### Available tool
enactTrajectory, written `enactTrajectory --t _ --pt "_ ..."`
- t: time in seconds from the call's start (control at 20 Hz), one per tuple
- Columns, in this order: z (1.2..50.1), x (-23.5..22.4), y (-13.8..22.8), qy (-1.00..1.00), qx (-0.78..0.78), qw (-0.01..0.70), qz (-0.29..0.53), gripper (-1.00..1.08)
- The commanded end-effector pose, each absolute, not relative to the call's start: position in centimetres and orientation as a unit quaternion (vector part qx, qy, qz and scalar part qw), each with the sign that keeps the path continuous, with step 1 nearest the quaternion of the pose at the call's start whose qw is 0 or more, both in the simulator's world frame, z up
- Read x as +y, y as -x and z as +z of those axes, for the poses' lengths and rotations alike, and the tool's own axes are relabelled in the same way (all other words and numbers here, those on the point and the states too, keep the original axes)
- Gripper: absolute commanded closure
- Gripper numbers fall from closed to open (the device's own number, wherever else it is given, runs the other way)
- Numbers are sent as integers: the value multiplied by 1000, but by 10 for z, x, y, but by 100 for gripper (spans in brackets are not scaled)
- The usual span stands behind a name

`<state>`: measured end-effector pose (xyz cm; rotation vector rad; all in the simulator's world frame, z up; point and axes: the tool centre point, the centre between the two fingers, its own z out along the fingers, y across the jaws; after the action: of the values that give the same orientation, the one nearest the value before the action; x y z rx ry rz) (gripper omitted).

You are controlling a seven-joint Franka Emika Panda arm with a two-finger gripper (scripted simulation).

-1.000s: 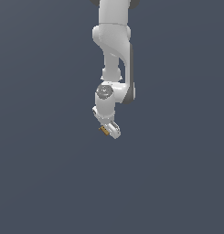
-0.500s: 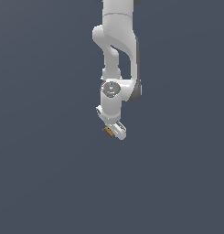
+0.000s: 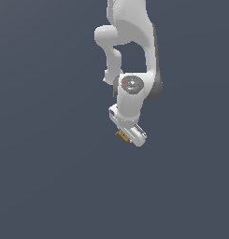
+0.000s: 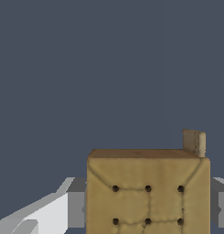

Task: Pick up the object and move it to a goal position.

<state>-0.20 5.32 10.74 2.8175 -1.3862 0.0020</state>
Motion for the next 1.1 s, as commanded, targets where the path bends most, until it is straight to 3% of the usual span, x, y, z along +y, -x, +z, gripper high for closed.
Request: enactTrajectory --t 0.0,1.05 --pt "126 68 -12 -897 -442 1 1 108" --pt "226 155 -96 -897 -442 0 0 108"
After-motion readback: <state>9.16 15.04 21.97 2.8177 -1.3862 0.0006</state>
